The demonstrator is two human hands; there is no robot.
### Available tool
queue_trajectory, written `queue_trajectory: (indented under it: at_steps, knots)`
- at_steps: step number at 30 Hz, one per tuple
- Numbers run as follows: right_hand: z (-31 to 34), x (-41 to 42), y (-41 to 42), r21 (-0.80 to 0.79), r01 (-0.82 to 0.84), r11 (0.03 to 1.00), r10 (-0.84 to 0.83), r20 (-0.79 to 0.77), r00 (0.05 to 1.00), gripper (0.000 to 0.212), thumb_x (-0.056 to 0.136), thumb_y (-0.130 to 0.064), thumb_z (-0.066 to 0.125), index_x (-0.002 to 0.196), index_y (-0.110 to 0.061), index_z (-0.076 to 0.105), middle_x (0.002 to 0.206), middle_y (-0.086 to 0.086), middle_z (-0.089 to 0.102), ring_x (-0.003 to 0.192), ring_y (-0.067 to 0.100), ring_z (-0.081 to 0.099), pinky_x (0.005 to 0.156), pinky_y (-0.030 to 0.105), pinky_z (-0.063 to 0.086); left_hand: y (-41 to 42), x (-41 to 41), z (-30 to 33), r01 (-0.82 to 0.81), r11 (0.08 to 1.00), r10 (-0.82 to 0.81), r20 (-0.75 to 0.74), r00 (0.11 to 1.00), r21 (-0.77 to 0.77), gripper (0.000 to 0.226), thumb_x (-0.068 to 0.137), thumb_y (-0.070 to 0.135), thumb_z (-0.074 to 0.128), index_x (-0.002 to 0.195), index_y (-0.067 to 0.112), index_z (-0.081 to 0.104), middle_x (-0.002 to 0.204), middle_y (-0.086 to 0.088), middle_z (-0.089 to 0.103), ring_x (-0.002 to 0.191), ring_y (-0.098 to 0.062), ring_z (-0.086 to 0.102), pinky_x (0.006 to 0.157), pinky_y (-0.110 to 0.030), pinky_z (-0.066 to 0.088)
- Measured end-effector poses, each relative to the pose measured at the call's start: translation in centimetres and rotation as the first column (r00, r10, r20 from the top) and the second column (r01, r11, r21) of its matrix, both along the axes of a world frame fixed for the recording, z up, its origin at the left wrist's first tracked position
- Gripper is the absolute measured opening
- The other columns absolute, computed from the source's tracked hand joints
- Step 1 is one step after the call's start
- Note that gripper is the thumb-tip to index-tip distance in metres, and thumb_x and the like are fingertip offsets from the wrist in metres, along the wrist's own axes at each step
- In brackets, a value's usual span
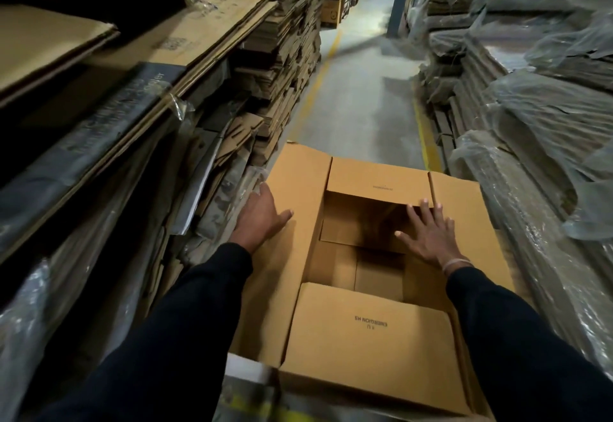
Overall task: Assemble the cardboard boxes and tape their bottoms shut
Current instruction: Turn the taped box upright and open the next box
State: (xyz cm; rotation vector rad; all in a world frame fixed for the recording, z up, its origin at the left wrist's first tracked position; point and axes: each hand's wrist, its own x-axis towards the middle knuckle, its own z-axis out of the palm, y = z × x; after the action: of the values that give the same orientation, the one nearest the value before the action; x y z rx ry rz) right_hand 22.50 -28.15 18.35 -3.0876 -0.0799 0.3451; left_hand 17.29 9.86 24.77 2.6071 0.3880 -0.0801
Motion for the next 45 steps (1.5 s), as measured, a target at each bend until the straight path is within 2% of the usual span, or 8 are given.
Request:
queue_trajectory:
  at_steps: [7, 12, 16, 20, 25, 32, 39, 45]
  knots:
    - [1.1, -1.5, 1.0, 0.031, -0.006, 0.999, 0.007, -0.029, 1.0, 0.079, 0.108, -0.064, 0.032, 0.17, -0.029, -0.001, 0.175, 0.007, -0.022, 0.16, 0.036, -0.023, 0.128, 0.06, -0.001, -3.4, -1.1, 7.7, 0.207, 0.976, -0.211, 0.078, 0.974, 0.063, 0.081, 0.094, 0.039, 0.076, 0.158, 0.019, 0.031, 0.15, -0.01, 0.052, 0.134, -0.032, 0.054, 0.103, -0.046, 0.05]
    - [1.6, -3.0, 0.5, 0.092, -0.036, 0.995, 0.04, -0.045, 0.998, 0.079, 0.109, -0.061, 0.034, 0.17, -0.027, -0.001, 0.174, 0.008, -0.026, 0.159, 0.035, -0.025, 0.128, 0.057, -0.004, -8.2, -2.8, 7.5, 0.575, 0.81, -0.574, 0.044, 0.818, -0.117, 0.1, 0.092, 0.069, 0.064, 0.168, 0.031, 0.01, 0.172, -0.001, 0.027, 0.155, -0.022, 0.033, 0.124, -0.049, 0.035]
    - [1.4, -5.7, -0.4, 0.125, -0.077, 0.989, 0.079, -0.013, 0.997, 0.079, 0.109, -0.061, 0.033, 0.17, -0.026, -0.001, 0.173, 0.01, -0.026, 0.159, 0.034, -0.026, 0.129, 0.053, -0.008, -14.4, -3.6, 0.0, 0.642, 0.762, -0.637, -0.077, 0.767, 0.089, 0.094, 0.103, 0.065, 0.046, 0.168, 0.021, -0.006, 0.176, -0.004, -0.009, 0.162, -0.027, -0.007, 0.131, -0.052, -0.001]
    - [0.9, -8.7, -1.9, 0.146, -0.127, 0.981, 0.122, 0.048, 0.991, 0.077, 0.109, -0.063, 0.027, 0.17, -0.026, -0.002, 0.174, 0.009, -0.025, 0.159, 0.034, -0.025, 0.13, 0.054, -0.007, -17.0, -5.0, -6.8, 0.561, 0.732, -0.586, -0.062, 0.808, 0.387, 0.082, 0.107, 0.064, 0.028, 0.168, 0.018, 0.002, 0.176, -0.008, -0.01, 0.161, -0.032, -0.013, 0.127, -0.058, -0.008]
    - [0.6, -11.4, -5.1, 0.283, 0.019, 0.959, -0.051, 0.104, 0.993, 0.076, 0.106, -0.069, 0.014, 0.167, -0.033, -0.012, 0.171, 0.0, -0.028, 0.158, 0.031, -0.026, 0.126, 0.063, -0.012, -17.6, -5.6, -7.8, 0.472, 0.751, -0.537, 0.012, 0.843, 0.462, 0.069, 0.11, 0.052, 0.026, 0.168, 0.02, 0.009, 0.177, -0.002, -0.002, 0.162, -0.03, -0.007, 0.118, -0.075, -0.013]
    - [2.5, -12.3, -9.4, 0.443, 0.446, 0.778, -0.465, -0.072, 0.883, 0.102, 0.096, -0.069, 0.058, 0.169, -0.022, 0.004, 0.175, 0.018, -0.012, 0.159, 0.05, 0.007, 0.126, 0.06, 0.023, -19.3, -6.0, -7.8, 0.418, 0.791, -0.461, -0.015, 0.887, 0.447, 0.064, 0.111, 0.046, 0.026, 0.168, 0.021, 0.01, 0.177, -0.001, -0.003, 0.162, -0.031, -0.006, 0.113, -0.082, -0.008]
    - [8.8, -11.8, -7.8, 0.323, 0.386, 0.864, -0.44, 0.114, 0.891, 0.092, 0.091, -0.05, 0.073, 0.16, -0.009, 0.028, 0.171, 0.03, 0.009, 0.15, 0.048, 0.031, 0.118, 0.051, 0.038, -20.1, -6.0, -7.8, 0.408, 0.803, -0.442, -0.026, 0.897, 0.435, 0.064, 0.111, 0.05, 0.017, 0.168, 0.021, 0.011, 0.177, -0.002, -0.003, 0.162, -0.031, -0.008, 0.114, -0.082, -0.006]
    - [15.6, -11.4, -2.5, 0.505, 0.236, 0.83, -0.334, 0.112, 0.936, 0.073, 0.101, -0.037, 0.061, 0.16, -0.006, 0.031, 0.152, 0.019, 0.051, 0.135, 0.04, 0.054, 0.099, 0.045, 0.049, -19.9, -6.2, -7.0, 0.388, 0.878, -0.42, 0.063, 0.905, 0.28, 0.067, 0.111, 0.054, 0.013, 0.168, 0.018, 0.015, 0.177, -0.003, 0.005, 0.163, -0.025, -0.004, 0.117, -0.073, -0.016]
